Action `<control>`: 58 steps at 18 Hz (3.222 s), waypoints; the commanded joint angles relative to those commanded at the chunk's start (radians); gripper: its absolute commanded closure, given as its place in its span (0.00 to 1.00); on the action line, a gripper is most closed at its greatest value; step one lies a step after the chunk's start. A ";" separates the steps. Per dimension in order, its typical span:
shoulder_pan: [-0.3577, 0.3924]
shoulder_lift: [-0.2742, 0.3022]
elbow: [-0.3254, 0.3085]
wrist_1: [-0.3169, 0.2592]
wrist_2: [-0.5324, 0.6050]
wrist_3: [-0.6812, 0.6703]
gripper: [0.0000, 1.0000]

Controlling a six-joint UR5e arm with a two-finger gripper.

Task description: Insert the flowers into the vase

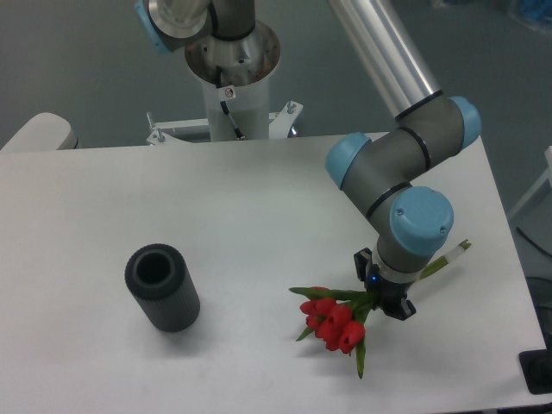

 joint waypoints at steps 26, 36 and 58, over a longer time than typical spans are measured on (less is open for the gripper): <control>-0.098 0.052 -0.041 0.175 -0.378 -0.524 0.93; -0.083 0.087 -0.038 0.270 -0.750 -0.632 0.97; -0.081 0.248 -0.126 0.288 -1.334 -0.692 0.96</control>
